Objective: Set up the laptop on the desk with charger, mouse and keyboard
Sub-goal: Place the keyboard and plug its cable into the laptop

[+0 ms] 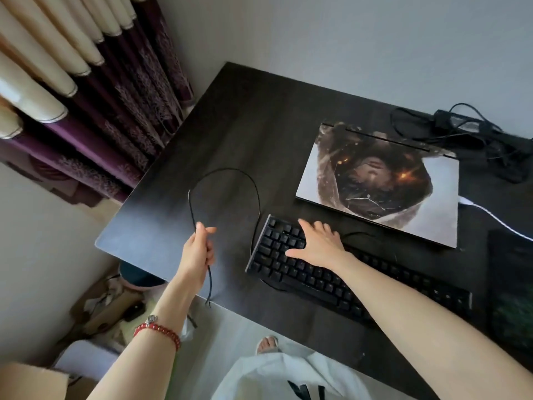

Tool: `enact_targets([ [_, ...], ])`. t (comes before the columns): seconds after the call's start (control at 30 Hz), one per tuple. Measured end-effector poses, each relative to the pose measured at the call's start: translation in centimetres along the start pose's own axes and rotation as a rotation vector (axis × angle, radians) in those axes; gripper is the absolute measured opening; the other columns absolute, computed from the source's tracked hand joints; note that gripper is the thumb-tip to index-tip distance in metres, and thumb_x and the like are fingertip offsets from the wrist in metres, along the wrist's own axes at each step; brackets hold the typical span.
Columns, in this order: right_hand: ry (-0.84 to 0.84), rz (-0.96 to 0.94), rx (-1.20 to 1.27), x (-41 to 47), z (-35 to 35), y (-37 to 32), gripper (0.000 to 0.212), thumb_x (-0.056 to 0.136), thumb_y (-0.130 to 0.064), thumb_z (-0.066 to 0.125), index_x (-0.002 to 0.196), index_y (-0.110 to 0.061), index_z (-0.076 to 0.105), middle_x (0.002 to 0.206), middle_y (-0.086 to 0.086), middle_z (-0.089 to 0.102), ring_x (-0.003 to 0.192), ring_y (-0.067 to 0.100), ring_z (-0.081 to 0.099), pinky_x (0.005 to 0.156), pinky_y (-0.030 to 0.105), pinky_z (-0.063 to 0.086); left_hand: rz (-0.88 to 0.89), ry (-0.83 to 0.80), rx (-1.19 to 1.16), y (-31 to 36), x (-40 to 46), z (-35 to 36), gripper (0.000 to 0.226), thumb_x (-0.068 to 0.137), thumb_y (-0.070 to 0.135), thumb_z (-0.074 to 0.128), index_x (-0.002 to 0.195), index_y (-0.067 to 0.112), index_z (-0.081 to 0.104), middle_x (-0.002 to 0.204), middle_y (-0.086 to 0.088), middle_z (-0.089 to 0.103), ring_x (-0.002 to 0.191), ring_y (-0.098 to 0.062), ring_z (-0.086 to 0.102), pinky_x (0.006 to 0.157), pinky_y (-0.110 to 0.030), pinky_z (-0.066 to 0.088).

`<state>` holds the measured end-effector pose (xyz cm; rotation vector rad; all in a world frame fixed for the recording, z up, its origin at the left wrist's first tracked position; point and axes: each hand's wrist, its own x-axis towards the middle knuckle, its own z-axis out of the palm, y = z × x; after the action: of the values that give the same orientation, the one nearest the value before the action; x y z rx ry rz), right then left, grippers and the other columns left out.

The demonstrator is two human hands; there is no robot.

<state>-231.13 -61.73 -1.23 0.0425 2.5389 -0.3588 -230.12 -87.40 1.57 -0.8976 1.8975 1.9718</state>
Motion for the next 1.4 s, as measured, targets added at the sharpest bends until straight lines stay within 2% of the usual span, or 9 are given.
enact_targets([
  [0.2, -0.048, -0.055, 0.102, 0.4, -0.9, 0.7, 0.087, 0.062, -0.073, 0.06, 0.129, -0.023, 0.036, 0.125, 0.004, 0.039, 0.109, 0.033, 0.053, 0.083, 0.04, 0.043, -0.154, 0.025, 0.108, 0.2, 3.0, 1.7, 0.042, 0.099, 0.04, 0.026, 0.107, 0.007, 0.051, 0.088, -0.008, 0.052, 0.055, -0.014, 0.036, 0.05, -0.025, 0.03],
  [0.33, 0.103, -0.136, 0.074, -0.4, -0.7, 0.8, 0.077, 0.066, -0.074, 0.054, 0.126, -0.029, 0.037, 0.121, -0.003, 0.042, 0.099, 0.029, 0.058, 0.08, 0.039, 0.044, -0.103, -0.005, 0.392, 0.9, 5.1, 3.9, 0.033, 0.094, 0.032, 0.046, 0.104, 0.002, 0.056, 0.093, -0.01, 0.059, 0.051, -0.014, 0.038, 0.046, -0.022, 0.03],
  [0.5, 0.228, -0.163, 0.09, -1.4, -0.6, 0.8, 0.071, 0.068, -0.07, 0.057, 0.12, -0.026, 0.037, 0.119, -0.004, 0.046, 0.098, 0.022, 0.059, 0.079, 0.036, 0.045, 0.031, -0.054, 0.922, 0.8, 6.8, 6.9, 0.035, 0.073, 0.03, 0.076, 0.097, 0.006, 0.067, 0.098, -0.01, 0.067, 0.096, -0.027, 0.06, 0.081, -0.029, 0.045],
  [0.67, 0.238, -0.154, 0.067, -2.2, -0.7, 1.8, 0.072, 0.069, -0.069, 0.056, 0.121, -0.024, 0.038, 0.118, -0.004, 0.046, 0.097, 0.02, 0.06, 0.079, 0.035, 0.045, 0.064, -0.146, 1.187, 0.5, 7.6, 8.6, 0.018, 0.078, 0.02, 0.068, 0.087, 0.004, 0.066, 0.098, -0.019, 0.068, 0.094, -0.035, 0.061, 0.081, -0.036, 0.049],
  [0.8, 0.216, -0.161, 0.039, -2.7, -0.5, 2.1, 0.074, 0.07, -0.071, 0.054, 0.123, -0.023, 0.038, 0.12, -0.004, 0.046, 0.093, 0.02, 0.061, 0.079, 0.034, 0.045, 0.15, -0.062, 1.001, 3.6, 9.9, 8.4, 0.033, 0.091, 0.021, 0.049, 0.093, -0.01, 0.06, 0.099, -0.029, 0.065, 0.096, -0.038, 0.061, 0.077, -0.035, 0.046],
  [0.87, 0.201, -0.182, 0.012, -3.1, -0.1, 2.0, 0.075, 0.071, -0.072, 0.051, 0.126, -0.022, 0.037, 0.124, -0.004, 0.045, 0.094, 0.019, 0.06, 0.082, 0.033, 0.046, 0.157, -0.039, 0.708, 6.7, 11.5, 8.8, 0.033, 0.096, 0.022, 0.041, 0.093, -0.007, 0.056, 0.089, -0.025, 0.067, 0.065, -0.023, 0.067, 0.054, -0.026, 0.048],
  [0.97, 0.198, -0.216, -0.01, -3.2, 0.5, 1.5, 0.075, 0.072, -0.069, 0.05, 0.127, -0.02, 0.04, 0.125, -0.003, 0.046, 0.105, 0.018, 0.053, 0.095, 0.032, 0.039, 0.083, -0.088, 0.257, 10.4, 13.0, 9.5, 0.017, 0.099, 0.019, 0.033, 0.091, 0.008, 0.043, 0.067, -0.008, 0.064, 0.021, -0.001, 0.03, 0.027, -0.008, 0.018],
  [1.07, 0.178, -0.202, -0.046, -2.4, 0.4, 1.4, 0.075, 0.073, -0.069, 0.048, 0.129, -0.02, 0.04, 0.125, -0.002, 0.048, 0.111, 0.016, 0.046, 0.102, 0.032, 0.027, 0.027, -0.154, 0.238, 11.5, 13.1, 9.8, 0.016, 0.099, 0.017, 0.036, 0.083, 0.012, 0.038, 0.074, -0.007, 0.06, 0.021, 0.0, 0.026, 0.027, -0.008, 0.016],
  [1.4, 0.057, -0.023, -0.055, -1.1, 0.2, 0.9, 0.071, 0.084, -0.059, 0.045, 0.14, -0.017, 0.033, 0.138, -0.003, 0.038, 0.128, 0.016, 0.029, 0.107, 0.035, 0.025, -0.345, -0.306, 0.08, 11.0, 12.0, 8.0, 0.023, 0.097, 0.019, 0.043, 0.076, 0.011, 0.045, 0.071, -0.007, 0.059, 0.026, -0.003, 0.033, 0.03, -0.009, 0.02],
])
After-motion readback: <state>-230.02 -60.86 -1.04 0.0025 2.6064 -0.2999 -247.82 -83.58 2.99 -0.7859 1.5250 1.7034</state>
